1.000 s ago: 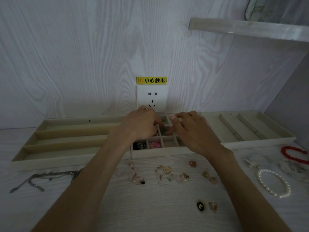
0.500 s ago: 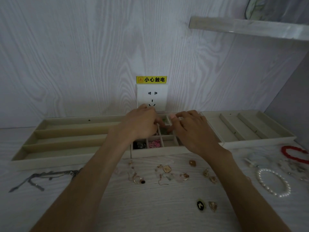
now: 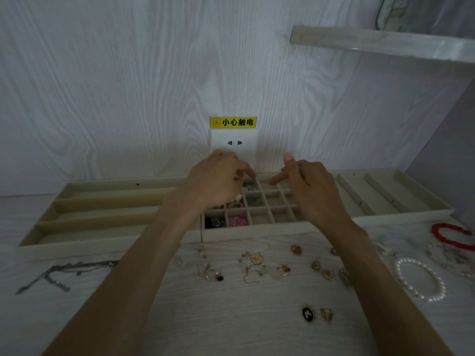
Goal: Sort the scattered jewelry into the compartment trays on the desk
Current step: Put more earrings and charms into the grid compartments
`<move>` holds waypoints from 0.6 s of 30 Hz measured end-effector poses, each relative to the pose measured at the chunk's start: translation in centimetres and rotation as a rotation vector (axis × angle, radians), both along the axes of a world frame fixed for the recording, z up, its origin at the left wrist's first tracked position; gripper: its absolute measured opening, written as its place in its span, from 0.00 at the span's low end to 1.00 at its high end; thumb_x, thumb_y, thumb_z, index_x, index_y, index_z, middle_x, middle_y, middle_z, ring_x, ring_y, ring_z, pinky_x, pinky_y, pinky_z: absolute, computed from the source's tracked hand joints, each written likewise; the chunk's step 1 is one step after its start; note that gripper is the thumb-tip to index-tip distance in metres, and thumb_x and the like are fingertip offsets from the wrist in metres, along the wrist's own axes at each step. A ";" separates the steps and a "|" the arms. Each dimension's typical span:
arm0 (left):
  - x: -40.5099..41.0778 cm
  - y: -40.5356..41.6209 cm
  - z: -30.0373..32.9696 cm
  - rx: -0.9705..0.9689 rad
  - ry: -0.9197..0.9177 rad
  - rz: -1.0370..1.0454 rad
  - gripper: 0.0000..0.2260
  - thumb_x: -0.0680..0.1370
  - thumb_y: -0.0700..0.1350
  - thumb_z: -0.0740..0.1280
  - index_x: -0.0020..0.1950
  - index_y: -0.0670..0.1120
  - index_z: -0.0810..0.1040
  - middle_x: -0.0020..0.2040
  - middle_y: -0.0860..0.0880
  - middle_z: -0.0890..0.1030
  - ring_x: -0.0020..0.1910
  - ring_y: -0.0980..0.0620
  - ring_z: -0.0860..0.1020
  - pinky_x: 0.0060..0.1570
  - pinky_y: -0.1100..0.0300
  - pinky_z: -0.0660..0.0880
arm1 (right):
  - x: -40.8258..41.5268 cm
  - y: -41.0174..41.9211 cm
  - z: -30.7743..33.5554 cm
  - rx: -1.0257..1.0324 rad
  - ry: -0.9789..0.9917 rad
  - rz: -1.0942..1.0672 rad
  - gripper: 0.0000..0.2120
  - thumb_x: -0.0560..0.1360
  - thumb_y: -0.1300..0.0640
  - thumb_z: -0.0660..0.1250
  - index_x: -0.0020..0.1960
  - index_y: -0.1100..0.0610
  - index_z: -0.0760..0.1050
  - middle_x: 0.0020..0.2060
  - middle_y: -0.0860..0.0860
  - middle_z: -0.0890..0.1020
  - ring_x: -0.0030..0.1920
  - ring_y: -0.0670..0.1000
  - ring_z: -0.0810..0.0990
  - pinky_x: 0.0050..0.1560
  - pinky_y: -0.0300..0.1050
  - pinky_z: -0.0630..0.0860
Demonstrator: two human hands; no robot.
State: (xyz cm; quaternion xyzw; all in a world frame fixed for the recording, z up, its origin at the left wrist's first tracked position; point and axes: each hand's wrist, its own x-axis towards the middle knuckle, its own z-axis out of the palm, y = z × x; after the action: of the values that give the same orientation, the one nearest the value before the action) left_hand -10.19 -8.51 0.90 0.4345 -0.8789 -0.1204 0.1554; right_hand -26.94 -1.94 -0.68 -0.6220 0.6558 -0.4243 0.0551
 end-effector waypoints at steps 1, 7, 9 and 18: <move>0.1 0.0 0.2 -0.006 0.009 0.002 0.18 0.77 0.39 0.60 0.61 0.57 0.77 0.51 0.54 0.72 0.57 0.54 0.66 0.53 0.57 0.68 | -0.1 0.1 0.2 0.008 -0.026 0.017 0.28 0.81 0.45 0.48 0.39 0.53 0.84 0.19 0.39 0.71 0.29 0.40 0.67 0.48 0.49 0.73; 1.0 1.5 1.6 -0.009 0.033 -0.028 0.14 0.78 0.42 0.61 0.59 0.55 0.78 0.49 0.56 0.74 0.54 0.54 0.70 0.53 0.53 0.72 | -0.3 2.1 1.4 0.168 -0.096 0.082 0.25 0.81 0.45 0.50 0.42 0.51 0.82 0.16 0.41 0.69 0.23 0.38 0.71 0.33 0.37 0.63; 1.7 2.4 1.6 -0.021 0.026 -0.026 0.13 0.78 0.42 0.62 0.59 0.55 0.78 0.50 0.55 0.75 0.54 0.55 0.72 0.50 0.56 0.72 | -0.6 3.3 1.6 0.211 -0.065 0.130 0.20 0.80 0.47 0.54 0.43 0.50 0.82 0.32 0.36 0.78 0.37 0.35 0.75 0.39 0.33 0.66; 7.4 9.1 0.7 0.080 0.047 0.000 0.12 0.78 0.46 0.63 0.56 0.60 0.79 0.50 0.60 0.79 0.47 0.60 0.77 0.48 0.61 0.75 | 1.3 8.7 -0.4 0.268 0.103 0.299 0.04 0.73 0.48 0.68 0.46 0.42 0.81 0.42 0.37 0.81 0.42 0.39 0.76 0.47 0.38 0.74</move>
State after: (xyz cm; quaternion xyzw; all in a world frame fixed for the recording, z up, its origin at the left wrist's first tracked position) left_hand -2.76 0.60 1.62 0.4377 -0.8694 -0.1658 0.1585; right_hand -25.67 6.74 -1.04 -0.7203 0.6087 -0.2883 0.1660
